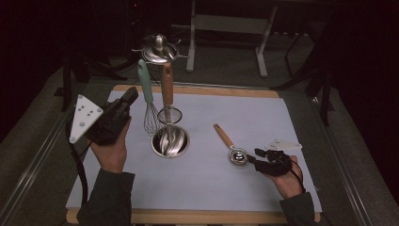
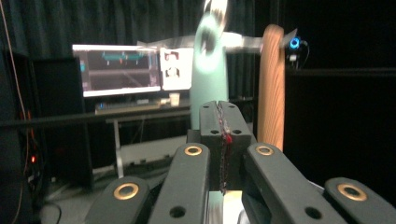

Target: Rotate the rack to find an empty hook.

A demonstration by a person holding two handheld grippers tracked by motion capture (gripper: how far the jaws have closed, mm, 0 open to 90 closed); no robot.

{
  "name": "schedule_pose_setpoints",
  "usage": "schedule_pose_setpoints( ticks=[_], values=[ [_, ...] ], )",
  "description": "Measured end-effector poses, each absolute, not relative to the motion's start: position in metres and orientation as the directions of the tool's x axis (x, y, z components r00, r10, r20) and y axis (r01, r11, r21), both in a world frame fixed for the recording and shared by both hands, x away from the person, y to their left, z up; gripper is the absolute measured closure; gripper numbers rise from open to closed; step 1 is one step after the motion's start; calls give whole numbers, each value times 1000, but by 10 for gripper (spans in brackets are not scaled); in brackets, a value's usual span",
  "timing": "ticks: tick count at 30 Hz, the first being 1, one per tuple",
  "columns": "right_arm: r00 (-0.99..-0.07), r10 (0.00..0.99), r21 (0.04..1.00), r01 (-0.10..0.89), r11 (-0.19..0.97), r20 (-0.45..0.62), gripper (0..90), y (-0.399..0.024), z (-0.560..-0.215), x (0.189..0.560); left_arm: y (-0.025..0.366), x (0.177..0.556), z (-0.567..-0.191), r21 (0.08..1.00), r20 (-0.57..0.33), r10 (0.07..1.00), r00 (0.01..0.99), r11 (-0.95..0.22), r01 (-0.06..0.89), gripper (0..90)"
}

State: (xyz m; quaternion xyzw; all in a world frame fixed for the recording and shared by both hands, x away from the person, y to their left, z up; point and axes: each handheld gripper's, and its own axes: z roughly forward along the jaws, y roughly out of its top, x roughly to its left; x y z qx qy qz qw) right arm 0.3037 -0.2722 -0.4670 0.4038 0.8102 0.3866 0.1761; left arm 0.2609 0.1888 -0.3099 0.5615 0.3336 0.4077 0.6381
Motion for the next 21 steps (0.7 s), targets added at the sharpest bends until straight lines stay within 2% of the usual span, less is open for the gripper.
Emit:
schedule_pose_setpoints(
  ticks=[8, 21],
  values=[
    [-577, 815, 775, 538, 332, 52, 541, -288, -467, 303, 177, 272, -282, 982, 58, 898, 437, 27, -188, 900],
    [-566, 822, 772, 551, 317, 66, 535, -292, -469, 304, 176, 283, -278, 983, 47, 902, 429, 34, -180, 899]
  ],
)
